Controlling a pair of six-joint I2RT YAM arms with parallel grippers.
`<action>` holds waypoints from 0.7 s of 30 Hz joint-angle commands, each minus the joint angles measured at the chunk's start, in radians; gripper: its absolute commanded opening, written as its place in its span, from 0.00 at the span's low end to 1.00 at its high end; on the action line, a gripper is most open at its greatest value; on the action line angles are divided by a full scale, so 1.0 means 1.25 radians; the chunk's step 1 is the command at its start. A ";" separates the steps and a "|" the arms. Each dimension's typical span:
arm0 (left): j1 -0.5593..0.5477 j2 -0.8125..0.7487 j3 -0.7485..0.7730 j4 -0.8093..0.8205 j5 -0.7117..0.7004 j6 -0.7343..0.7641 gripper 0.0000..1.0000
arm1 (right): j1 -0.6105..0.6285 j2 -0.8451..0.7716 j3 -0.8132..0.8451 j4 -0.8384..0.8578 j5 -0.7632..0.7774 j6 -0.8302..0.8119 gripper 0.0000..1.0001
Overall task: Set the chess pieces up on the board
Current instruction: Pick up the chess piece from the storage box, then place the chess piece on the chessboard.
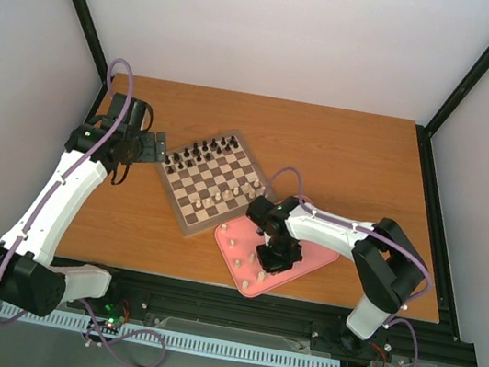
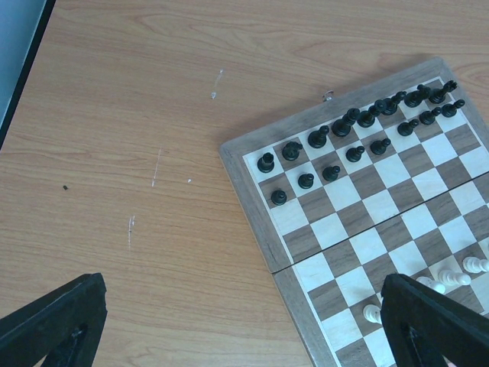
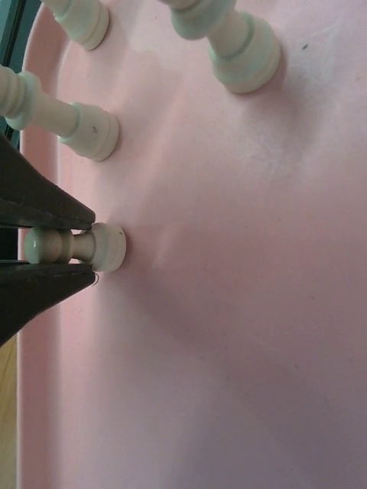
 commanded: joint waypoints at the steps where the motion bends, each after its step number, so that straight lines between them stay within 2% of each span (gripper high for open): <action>1: 0.005 0.002 0.011 0.014 0.004 0.000 1.00 | -0.003 0.003 0.061 -0.050 0.059 -0.006 0.04; 5: 0.005 -0.004 0.007 0.011 0.003 0.002 1.00 | -0.003 0.012 0.196 -0.126 0.109 -0.022 0.03; 9: 0.005 -0.005 0.016 0.003 -0.002 0.006 1.00 | -0.001 0.077 0.382 -0.194 0.126 -0.054 0.03; 21: 0.005 0.008 0.121 -0.018 -0.015 0.023 1.00 | 0.054 0.357 0.878 -0.237 0.010 -0.141 0.03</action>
